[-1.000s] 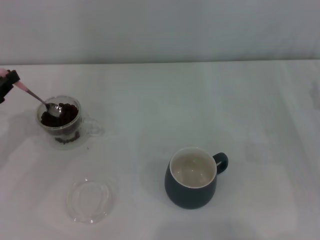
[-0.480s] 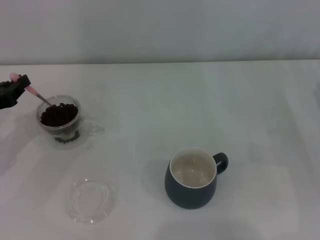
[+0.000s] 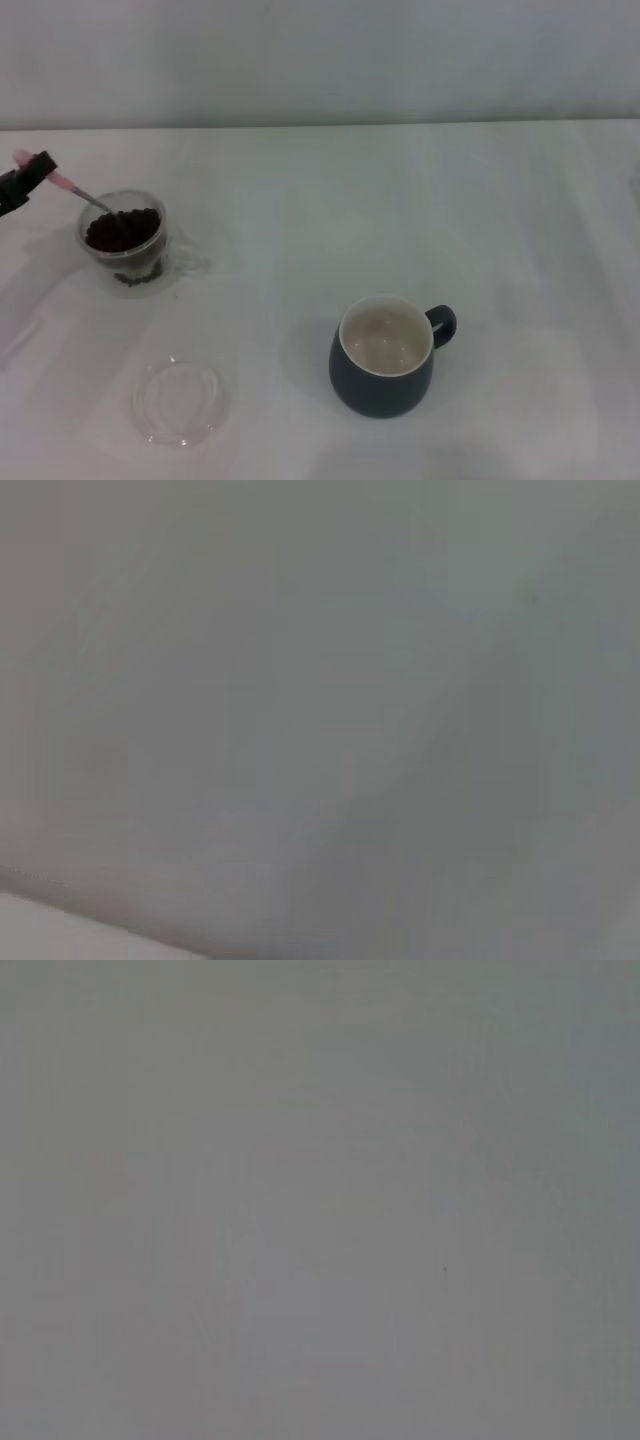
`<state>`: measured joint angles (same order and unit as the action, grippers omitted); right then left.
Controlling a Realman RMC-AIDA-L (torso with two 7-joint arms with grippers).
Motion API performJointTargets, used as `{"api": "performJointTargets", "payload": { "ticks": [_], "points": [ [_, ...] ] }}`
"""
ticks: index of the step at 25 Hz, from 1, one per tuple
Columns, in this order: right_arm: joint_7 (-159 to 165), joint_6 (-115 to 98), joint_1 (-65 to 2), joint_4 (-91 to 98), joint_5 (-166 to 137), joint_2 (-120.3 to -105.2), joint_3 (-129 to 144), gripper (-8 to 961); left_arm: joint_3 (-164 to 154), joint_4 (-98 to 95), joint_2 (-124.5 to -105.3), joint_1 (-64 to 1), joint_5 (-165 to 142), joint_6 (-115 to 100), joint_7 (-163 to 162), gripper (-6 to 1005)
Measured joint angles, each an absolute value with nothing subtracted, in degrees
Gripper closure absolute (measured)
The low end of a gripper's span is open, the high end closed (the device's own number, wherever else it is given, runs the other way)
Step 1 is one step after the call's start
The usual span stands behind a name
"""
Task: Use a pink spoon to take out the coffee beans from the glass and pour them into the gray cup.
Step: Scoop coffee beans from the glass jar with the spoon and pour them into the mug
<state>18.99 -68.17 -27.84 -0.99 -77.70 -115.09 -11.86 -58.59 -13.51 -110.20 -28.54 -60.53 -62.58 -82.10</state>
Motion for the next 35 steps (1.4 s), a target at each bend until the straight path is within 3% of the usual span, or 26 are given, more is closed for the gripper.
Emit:
{"api": "performJointTargets", "payload": {
  "ticks": [22,35],
  "points": [
    [18.99,-68.11,-27.75,0.02,-77.69,-115.14,-11.87,227,-57.13,-12.46,-110.77,-26.26,-58.03,-63.35,-93.74,864],
    [18.90,-68.12,-28.04,0.00,-77.70,-114.98,-11.82,227,-57.13,-12.90,-112.11,-20.79,-50.54,-68.12,-93.46,864]
  ]
}}
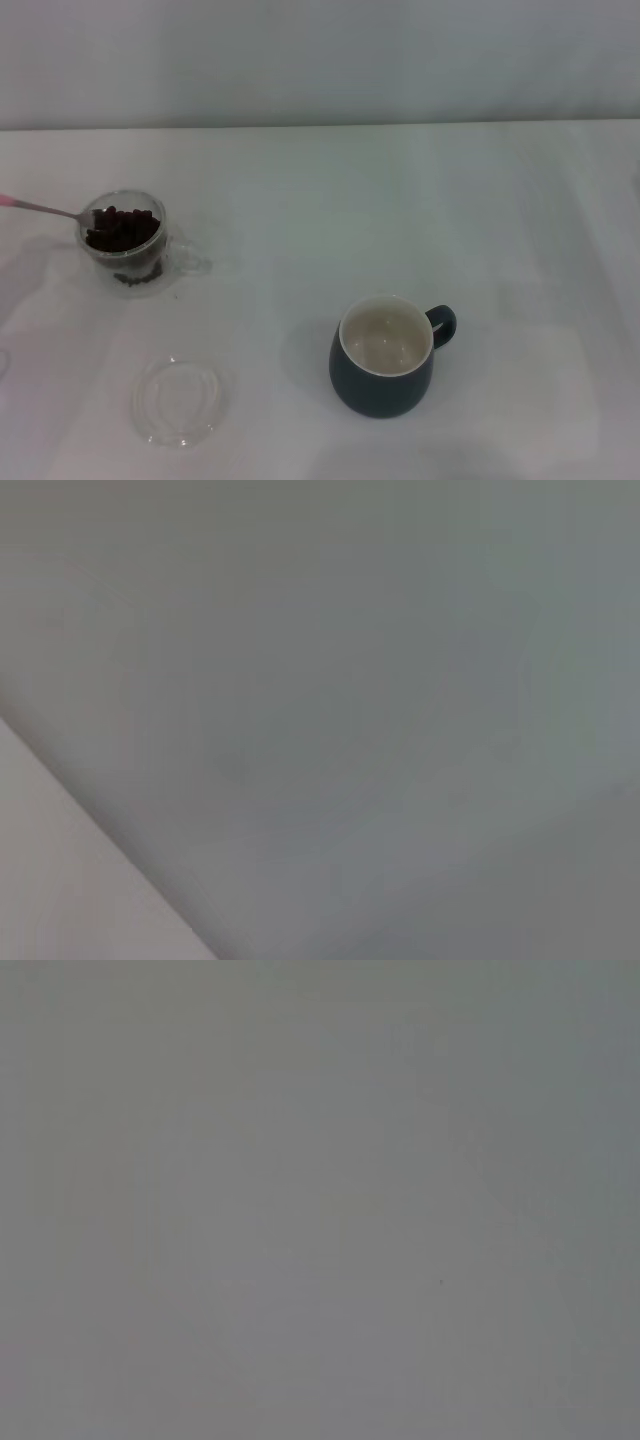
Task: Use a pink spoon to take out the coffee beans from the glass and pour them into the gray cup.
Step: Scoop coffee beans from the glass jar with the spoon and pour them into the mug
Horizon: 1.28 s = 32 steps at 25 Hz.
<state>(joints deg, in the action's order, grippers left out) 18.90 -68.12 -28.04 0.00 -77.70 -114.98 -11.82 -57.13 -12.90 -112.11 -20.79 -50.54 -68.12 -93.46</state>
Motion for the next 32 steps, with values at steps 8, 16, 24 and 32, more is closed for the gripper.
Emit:
{"api": "performJointTargets", "payload": {
  "ticks": [8,16,24,32],
  "points": [
    [18.63,-68.12,-28.52,0.07,-77.70,-114.96,-11.73,227,-57.13,-12.65,-112.19,-18.81,-48.14,-73.79,-93.43,864],
    [18.87,-68.53,-28.66,0.09,-77.69,-115.00,-11.78,227,-57.04,-12.85,-112.15,-17.41,-45.88,-77.11,-93.36,863],
    [18.90,-68.62,-29.64,0.09,-77.69,-115.05,-11.78,227,-57.04,-12.66,-112.04,-18.15,-45.65,-81.02,-94.56,863],
    [18.83,-68.65,-29.92,0.08,-77.69,-115.14,-11.78,227,-57.42,-12.36,-113.34,-20.38,-45.94,-81.22,-96.71,864]
  ]
}}
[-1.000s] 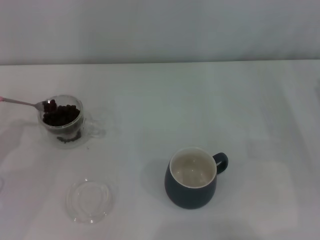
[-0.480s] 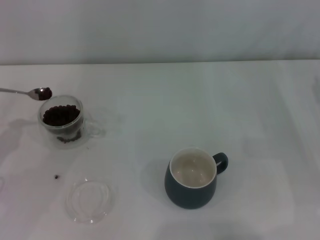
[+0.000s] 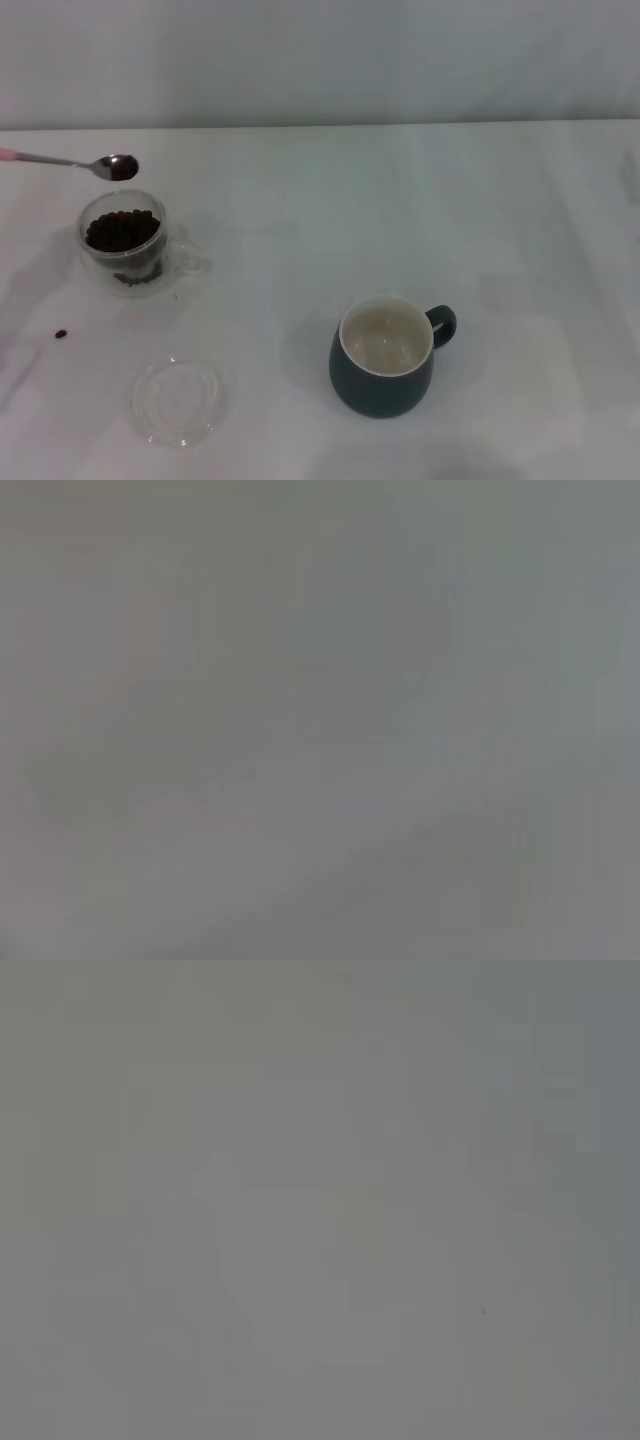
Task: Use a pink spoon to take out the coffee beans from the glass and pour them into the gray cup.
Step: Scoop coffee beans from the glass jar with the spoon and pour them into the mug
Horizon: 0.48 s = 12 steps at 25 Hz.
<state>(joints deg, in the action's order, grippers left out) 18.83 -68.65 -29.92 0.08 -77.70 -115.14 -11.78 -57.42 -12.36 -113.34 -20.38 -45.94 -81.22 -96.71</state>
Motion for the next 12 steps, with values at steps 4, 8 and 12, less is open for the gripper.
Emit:
{"api": "performJointTargets", "payload": {
  "ticks": [4,8,12],
  "points": [
    [18.83,-68.65,-29.92,0.08,-77.69,-115.14,-11.78,227,-57.61,-11.88,-114.04,-21.83,-46.70,-81.10,-97.91,864],
    [18.74,-68.65,-30.10,0.09,-77.69,-115.09,-11.78,227,-57.65,-9.16,-114.51,-23.97,-47.83,-80.95,-99.07,863],
    [18.59,-68.61,-30.61,0.08,-77.69,-115.05,-11.78,227,-57.66,-7.26,-115.25,-25.73,-49.56,-80.69,-100.21,863]
  ]
}}
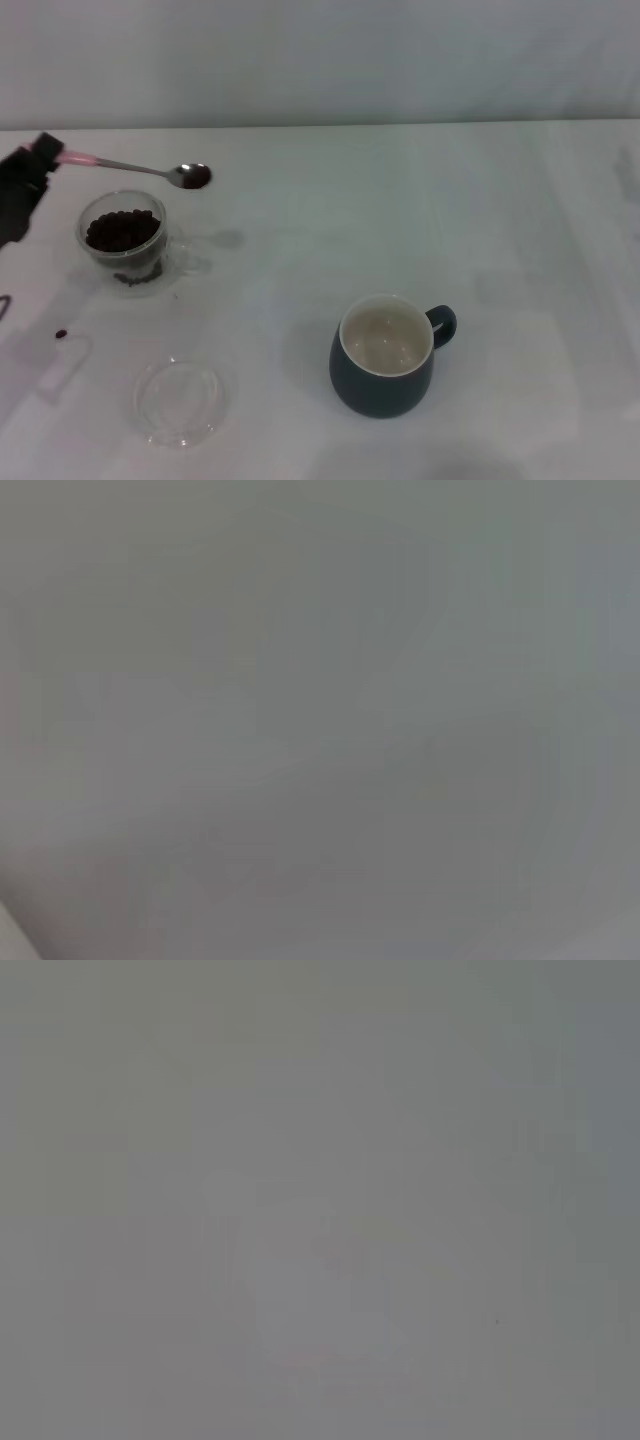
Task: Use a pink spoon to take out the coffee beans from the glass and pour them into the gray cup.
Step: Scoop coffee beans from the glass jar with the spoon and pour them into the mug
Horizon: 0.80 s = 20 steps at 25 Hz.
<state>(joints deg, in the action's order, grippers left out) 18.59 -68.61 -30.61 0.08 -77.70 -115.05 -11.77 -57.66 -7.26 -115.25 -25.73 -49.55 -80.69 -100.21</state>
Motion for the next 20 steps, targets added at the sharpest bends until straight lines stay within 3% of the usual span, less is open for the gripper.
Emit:
{"api": "performJointTargets", "payload": {
  "ticks": [11,20],
  "points": [
    [18.50,-68.13,-31.31,0.96,-78.18,-114.97,-11.34,227,-57.66,-6.67,-117.83,-27.04,-54.81,-78.35,-102.73,864],
    [18.15,-67.94,-32.02,1.58,-78.29,-114.97,-10.44,227,-57.82,-6.21,-118.87,-30.00,-58.95,-77.83,-104.63,863]
  ]
}}
